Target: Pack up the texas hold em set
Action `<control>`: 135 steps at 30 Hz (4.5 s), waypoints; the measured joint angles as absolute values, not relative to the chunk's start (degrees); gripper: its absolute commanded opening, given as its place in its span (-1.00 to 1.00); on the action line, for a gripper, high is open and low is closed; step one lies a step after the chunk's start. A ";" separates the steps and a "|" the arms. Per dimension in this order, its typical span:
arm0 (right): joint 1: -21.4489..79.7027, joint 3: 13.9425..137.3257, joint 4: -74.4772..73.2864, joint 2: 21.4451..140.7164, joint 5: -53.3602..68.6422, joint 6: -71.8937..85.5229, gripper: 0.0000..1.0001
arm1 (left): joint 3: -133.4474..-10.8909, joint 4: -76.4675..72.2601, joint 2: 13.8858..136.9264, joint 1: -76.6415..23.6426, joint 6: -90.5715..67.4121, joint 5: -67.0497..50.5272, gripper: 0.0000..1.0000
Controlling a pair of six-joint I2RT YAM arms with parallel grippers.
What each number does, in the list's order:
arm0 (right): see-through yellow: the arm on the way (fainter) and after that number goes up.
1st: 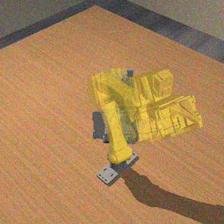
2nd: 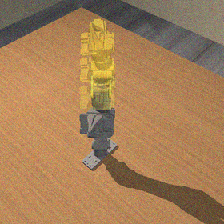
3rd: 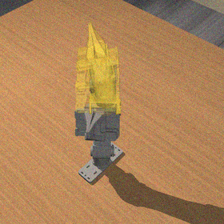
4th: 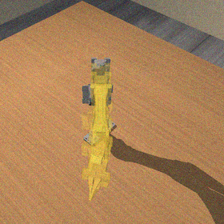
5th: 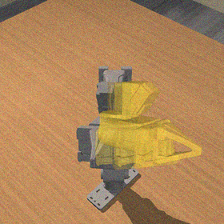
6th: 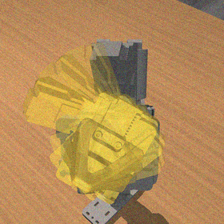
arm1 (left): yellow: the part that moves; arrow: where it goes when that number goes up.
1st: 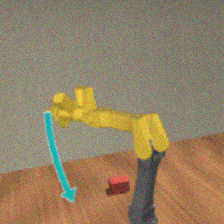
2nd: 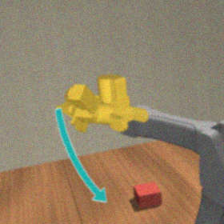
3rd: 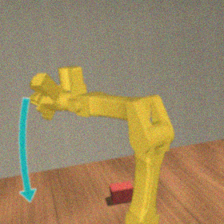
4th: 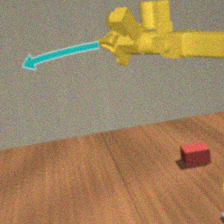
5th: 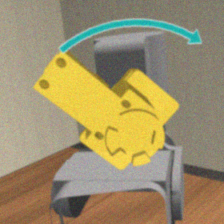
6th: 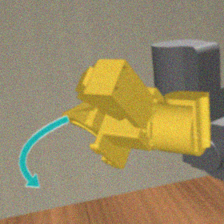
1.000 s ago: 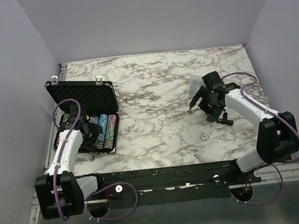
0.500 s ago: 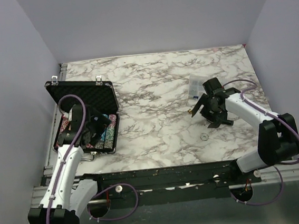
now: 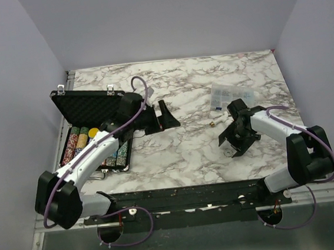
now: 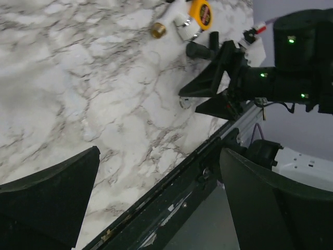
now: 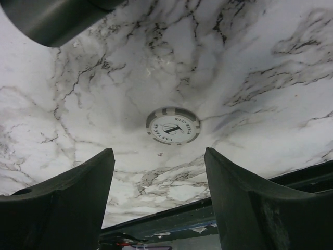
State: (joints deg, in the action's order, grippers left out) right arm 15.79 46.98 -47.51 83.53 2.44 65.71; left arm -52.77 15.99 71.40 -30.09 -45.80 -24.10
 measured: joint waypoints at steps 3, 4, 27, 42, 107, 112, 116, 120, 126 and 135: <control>15.79 46.59 -48.42 83.57 2.31 67.59 0.41 | -58.06 15.27 75.85 -32.88 -43.07 -27.09 0.95; 15.79 46.50 -48.60 83.57 2.22 68.14 0.40 | -59.68 14.85 77.28 -34.06 -42.13 -28.14 0.95; 15.81 46.39 -48.36 87.59 -1.30 72.14 0.07 | -59.86 14.39 79.96 -36.34 -37.95 -32.88 0.95; 15.81 45.74 -47.68 86.89 -1.28 72.82 -0.25 | -59.57 13.85 81.28 -36.40 -37.95 -33.61 0.95; 24.45 60.27 -32.75 88.51 17.43 78.28 -0.61 | -57.84 -7.97 97.27 -42.50 -51.33 -18.22 -0.75; 24.73 60.27 -32.60 88.51 17.41 78.61 -0.60 | -58.89 -5.08 97.78 -42.46 -50.81 -17.08 -1.00; 25.04 60.38 -32.12 88.51 17.28 78.50 -0.28 | -59.24 -3.22 97.76 -42.46 -50.33 -15.94 -1.00; 25.15 60.38 -31.68 89.19 16.67 75.46 0.72 | -59.18 0.38 97.51 -42.09 -49.47 -14.72 -1.00; 24.69 61.01 -31.40 94.15 15.64 63.79 0.85 | -53.91 8.69 89.76 -38.98 -48.62 -14.41 -1.00; 23.83 61.06 -31.70 94.35 11.00 54.26 0.82 | -49.54 33.45 69.49 -25.45 -47.94 -4.45 -1.00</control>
State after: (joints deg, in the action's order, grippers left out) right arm 23.83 61.06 -31.70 94.35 11.00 54.26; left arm -49.54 33.45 69.49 -25.45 -47.94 -4.45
